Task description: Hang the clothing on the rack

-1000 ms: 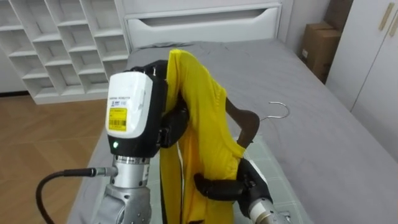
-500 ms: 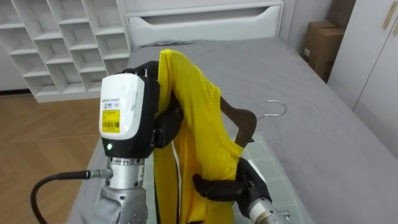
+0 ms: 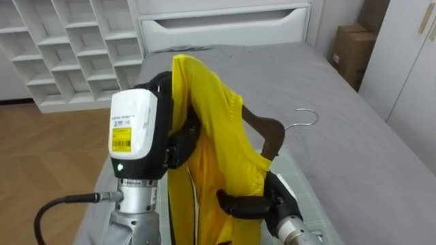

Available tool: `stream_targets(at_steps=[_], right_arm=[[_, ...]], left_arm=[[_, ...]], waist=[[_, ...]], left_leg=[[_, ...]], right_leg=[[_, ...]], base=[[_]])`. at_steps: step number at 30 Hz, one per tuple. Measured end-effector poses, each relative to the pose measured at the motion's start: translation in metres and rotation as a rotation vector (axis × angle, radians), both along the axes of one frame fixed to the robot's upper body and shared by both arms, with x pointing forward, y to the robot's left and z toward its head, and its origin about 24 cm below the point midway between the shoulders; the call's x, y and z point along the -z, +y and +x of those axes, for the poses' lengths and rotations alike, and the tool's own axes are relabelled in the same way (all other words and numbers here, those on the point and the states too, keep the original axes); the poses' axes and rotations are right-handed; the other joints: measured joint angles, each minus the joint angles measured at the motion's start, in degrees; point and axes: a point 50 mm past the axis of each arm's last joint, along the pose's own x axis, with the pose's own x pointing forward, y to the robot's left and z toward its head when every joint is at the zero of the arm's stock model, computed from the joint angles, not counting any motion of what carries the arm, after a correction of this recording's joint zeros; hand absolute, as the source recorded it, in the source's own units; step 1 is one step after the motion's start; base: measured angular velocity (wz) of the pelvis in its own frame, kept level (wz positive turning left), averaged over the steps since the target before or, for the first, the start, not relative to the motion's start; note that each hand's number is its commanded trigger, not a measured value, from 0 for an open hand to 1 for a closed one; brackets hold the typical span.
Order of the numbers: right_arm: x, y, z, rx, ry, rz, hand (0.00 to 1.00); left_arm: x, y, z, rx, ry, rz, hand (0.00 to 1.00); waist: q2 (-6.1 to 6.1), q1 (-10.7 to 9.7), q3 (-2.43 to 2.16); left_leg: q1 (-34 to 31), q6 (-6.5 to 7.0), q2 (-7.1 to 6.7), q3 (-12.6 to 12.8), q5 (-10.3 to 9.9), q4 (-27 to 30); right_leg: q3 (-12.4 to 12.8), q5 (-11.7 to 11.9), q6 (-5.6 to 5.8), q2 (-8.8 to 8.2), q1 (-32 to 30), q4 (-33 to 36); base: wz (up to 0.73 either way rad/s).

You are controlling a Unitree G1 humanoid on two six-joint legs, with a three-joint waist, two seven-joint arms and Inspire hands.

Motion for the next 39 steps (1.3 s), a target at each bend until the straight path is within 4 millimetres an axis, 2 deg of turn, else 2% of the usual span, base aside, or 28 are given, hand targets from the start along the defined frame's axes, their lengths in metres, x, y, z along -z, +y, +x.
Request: stream_targets(at_steps=[9, 17, 20, 22, 26, 30, 32, 36, 38, 39], right_arm=[[-0.003, -0.018, 0.004, 0.03, -0.023, -0.066, 1.0], [-0.006, -0.032, 0.007, 0.025, -0.052, -0.131, 1.0], [-0.005, -0.043, 0.006, 0.042, -0.048, -0.129, 1.0], [-0.008, -0.056, 0.007, 0.091, -0.054, -0.132, 1.0], [-0.013, -0.08, 0.008, 0.125, -0.073, -0.198, 1.0], [-0.026, -0.113, 0.011, 0.154, -0.109, -0.298, 1.0], [-0.03, -0.121, 0.011, 0.176, -0.122, -0.316, 1.0], [-0.042, -0.125, 0.014, 0.141, -0.166, -0.365, 1.0], [-0.051, -0.125, 0.016, 0.106, -0.207, -0.413, 1.0], [-0.056, -0.125, 0.017, 0.093, -0.226, -0.431, 1.0]], left_arm=[[0.014, 0.002, 0.001, 0.014, 0.073, 0.038, 0.0], [0.033, 0.005, 0.0, 0.045, 0.209, 0.07, 0.0], [0.036, 0.006, -0.001, 0.061, 0.238, 0.094, 0.0], [0.038, 0.012, -0.002, 0.056, 0.249, 0.083, 0.0], [0.045, 0.021, -0.006, 0.04, 0.288, 0.105, 0.0], [0.052, 0.038, -0.01, 0.006, 0.327, 0.111, 0.0], [0.057, 0.045, -0.013, -0.022, 0.352, 0.1, 0.0], [0.061, 0.048, -0.015, -0.029, 0.373, 0.091, 0.0], [0.061, 0.05, -0.015, -0.032, 0.375, 0.09, 0.0], [0.061, 0.052, -0.015, -0.039, 0.377, 0.09, 0.0]], waist=[[0.02, 0.0, -0.03], [-0.43, -0.1, -0.33], [-1.22, 0.0, -0.4], [-2.48, -0.1, -0.35], [-4.13, -0.1, -0.62], [-4.62, -0.5, -0.67], [-4.81, -1.2, -0.75], [-4.87, -1.5, -0.72], [-5.29, -1.5, -0.49], [-5.92, -1.5, -0.41]], left_leg=[[-0.2, 0.0, -0.02, 0.1, 0.0, 0.1], [0.2, 0.0, 0.04, 0.0, 0.0, 0.1], [0.5, 0.0, 0.01, -0.1, 0.0, 0.1], [0.3, 0.0, -0.11, -0.3, 0.0, 0.1], [0.4, 0.0, -0.1, -0.2, 0.0, 0.1], [0.7, 0.01, -0.18, -0.2, 0.0, -0.2], [1.2, 0.0, -0.09, -0.1, 0.0, -0.5], [1.4, 0.0, 0.07, 0.7, 0.0, -0.8], [1.3, 0.0, 0.13, 1.0, 0.0, -0.9], [1.3, -0.02, 0.15, 1.2, 0.0, -1.0]], right_leg=[[0.0, 0.0, 0.01, -0.03, -0.2, 0.0], [0.0, 0.0, 0.0, -0.27, 0.2, 0.1], [-0.2, 0.0, 0.06, -0.46, 0.5, 0.1], [-0.3, -0.4, 0.1, -0.36, 0.5, 0.0], [0.0, -0.4, 0.1, -0.17, 0.5, 0.0], [0.1, -0.4, 0.1, -0.21, 0.6, 0.2], [0.1, -0.4, 0.1, -0.12, 0.9, 0.2], [0.5, -0.4, 0.07, -0.06, 0.6, 0.4], [0.7, -0.5, -0.02, -0.02, 0.4, 0.4], [1.2, -0.6, -0.07, 0.11, 0.2, 0.4]], base=[[0.0], [0.0], [0.0], [0.05], [0.0], [0.0], [0.0], [-0.06], [-0.11], [-0.08]])
